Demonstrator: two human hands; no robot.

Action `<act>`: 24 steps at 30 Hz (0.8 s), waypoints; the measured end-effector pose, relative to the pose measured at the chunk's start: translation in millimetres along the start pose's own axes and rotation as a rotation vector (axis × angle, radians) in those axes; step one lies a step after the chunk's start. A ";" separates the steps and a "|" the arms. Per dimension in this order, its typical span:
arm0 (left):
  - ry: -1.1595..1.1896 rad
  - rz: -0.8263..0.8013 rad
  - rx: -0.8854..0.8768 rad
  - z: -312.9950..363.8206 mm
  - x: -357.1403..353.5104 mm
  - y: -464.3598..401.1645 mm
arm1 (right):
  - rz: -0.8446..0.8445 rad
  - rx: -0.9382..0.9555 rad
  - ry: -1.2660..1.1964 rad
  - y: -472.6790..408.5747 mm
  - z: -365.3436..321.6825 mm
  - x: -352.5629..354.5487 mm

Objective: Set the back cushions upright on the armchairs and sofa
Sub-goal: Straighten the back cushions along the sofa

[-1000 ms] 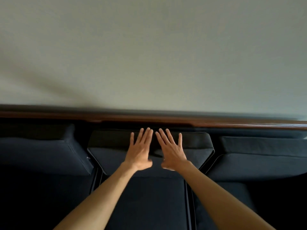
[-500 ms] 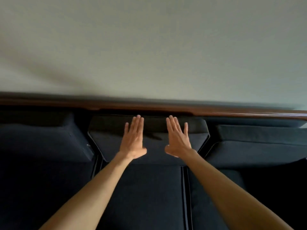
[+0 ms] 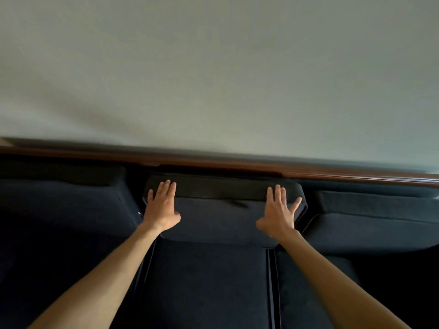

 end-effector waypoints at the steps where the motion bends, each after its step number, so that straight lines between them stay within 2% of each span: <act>1: 0.040 0.026 -0.010 -3.1 5.4 2.6 | 0.018 0.074 -0.028 1.9 -20.7 3.7; 5: 0.168 0.149 -0.092 -34.3 36.2 18.5 | 0.009 0.363 -0.122 10.9 -119.6 18.9; 8: 0.229 0.243 -0.117 -79.4 61.7 27.5 | -0.013 0.438 -0.219 14.9 -198.3 26.7; 12: 0.208 0.292 -0.127 -164.5 90.0 27.3 | -0.015 0.500 -0.236 14.2 -312.4 28.1; 15: 0.161 0.268 -0.131 -237.3 104.1 19.9 | 0.013 0.488 -0.252 6.4 -392.7 15.4; 19: 0.057 0.200 -0.124 -328.9 104.3 10.1 | 0.040 0.476 -0.129 -2.9 -488.7 -12.5; 24: -0.022 0.072 -0.134 -394.5 85.8 -10.4 | 0.071 0.433 -0.044 -16.8 -557.4 -25.8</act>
Point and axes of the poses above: each hand's wrist, its own y-axis away from the middle knuckle, its own x-axis out of the back of the hand, z = x × y, the point moved 6 cm from there along -y, towards the middle knuckle, and after that the axes turned 7 degrees about -z, right-handed, at the moved point
